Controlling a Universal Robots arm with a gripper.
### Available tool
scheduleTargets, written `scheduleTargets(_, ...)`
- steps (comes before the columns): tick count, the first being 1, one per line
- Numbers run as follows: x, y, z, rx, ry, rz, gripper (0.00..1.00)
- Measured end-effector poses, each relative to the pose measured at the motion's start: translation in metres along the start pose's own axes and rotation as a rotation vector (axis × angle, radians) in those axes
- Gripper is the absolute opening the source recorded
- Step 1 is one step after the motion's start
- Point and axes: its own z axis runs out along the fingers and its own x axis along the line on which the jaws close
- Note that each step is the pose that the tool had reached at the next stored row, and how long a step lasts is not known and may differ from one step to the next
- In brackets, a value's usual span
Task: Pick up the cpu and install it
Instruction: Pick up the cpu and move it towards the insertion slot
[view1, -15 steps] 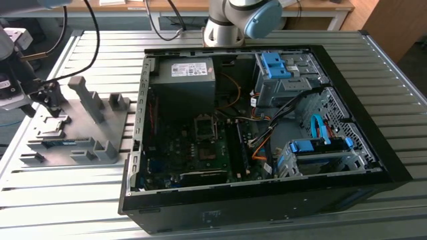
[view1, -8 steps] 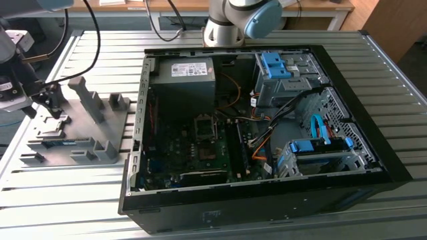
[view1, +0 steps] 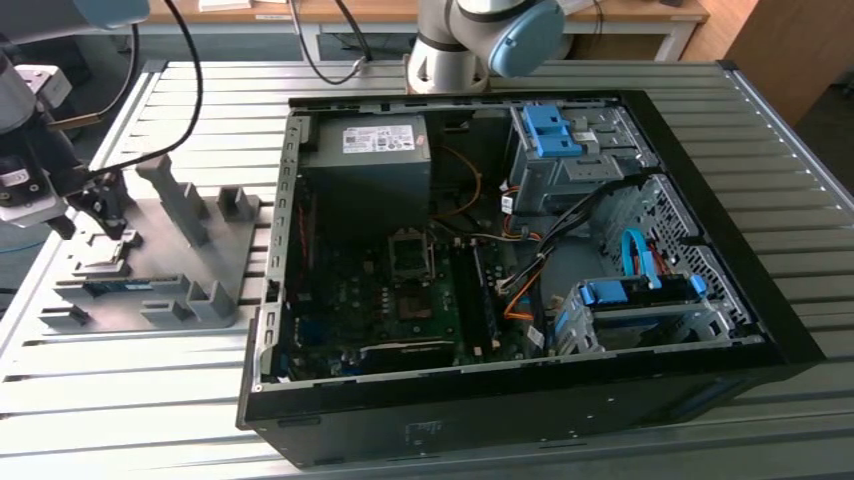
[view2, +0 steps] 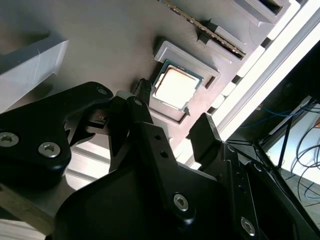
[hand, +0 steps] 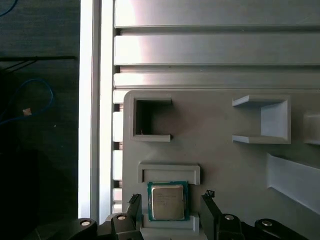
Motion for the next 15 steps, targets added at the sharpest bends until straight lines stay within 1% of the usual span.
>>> scheduleTargets(6,-0.0002,0.0000,0.0038,-0.0001,-0.0002,0.000,0.58)
scheduleTargets(15,-0.0009,-0.0002,0.0130,-0.0001,-0.0001,0.000,0.58)
